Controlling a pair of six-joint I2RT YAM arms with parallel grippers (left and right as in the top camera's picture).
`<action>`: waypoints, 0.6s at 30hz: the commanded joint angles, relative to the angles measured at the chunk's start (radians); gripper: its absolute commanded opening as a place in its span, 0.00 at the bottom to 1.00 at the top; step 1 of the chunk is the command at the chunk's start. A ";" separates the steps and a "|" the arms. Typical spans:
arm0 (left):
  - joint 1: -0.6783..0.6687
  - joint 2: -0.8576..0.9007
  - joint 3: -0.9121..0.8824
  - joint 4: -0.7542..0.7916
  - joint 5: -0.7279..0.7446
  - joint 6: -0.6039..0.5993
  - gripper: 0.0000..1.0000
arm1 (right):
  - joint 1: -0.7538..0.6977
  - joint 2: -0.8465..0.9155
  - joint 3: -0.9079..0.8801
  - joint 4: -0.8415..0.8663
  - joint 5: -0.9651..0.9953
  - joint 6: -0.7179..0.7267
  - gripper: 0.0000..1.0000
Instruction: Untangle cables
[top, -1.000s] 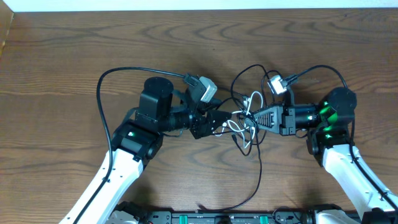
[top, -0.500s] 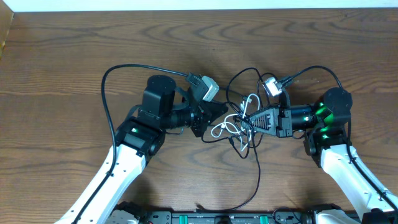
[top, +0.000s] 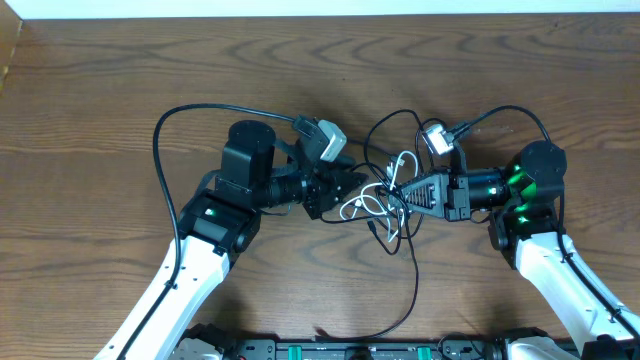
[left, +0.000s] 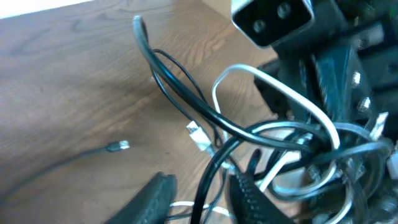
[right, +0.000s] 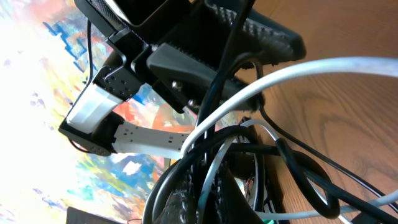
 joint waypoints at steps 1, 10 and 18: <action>0.004 -0.013 0.018 -0.006 0.016 0.004 0.19 | 0.006 0.003 0.000 0.006 -0.010 0.006 0.01; 0.005 -0.017 0.018 -0.009 0.013 0.003 0.07 | 0.006 0.003 0.000 0.006 -0.010 -0.022 0.01; 0.116 -0.187 0.019 -0.005 0.013 -0.035 0.07 | 0.003 0.030 0.000 -0.037 0.071 -0.259 0.02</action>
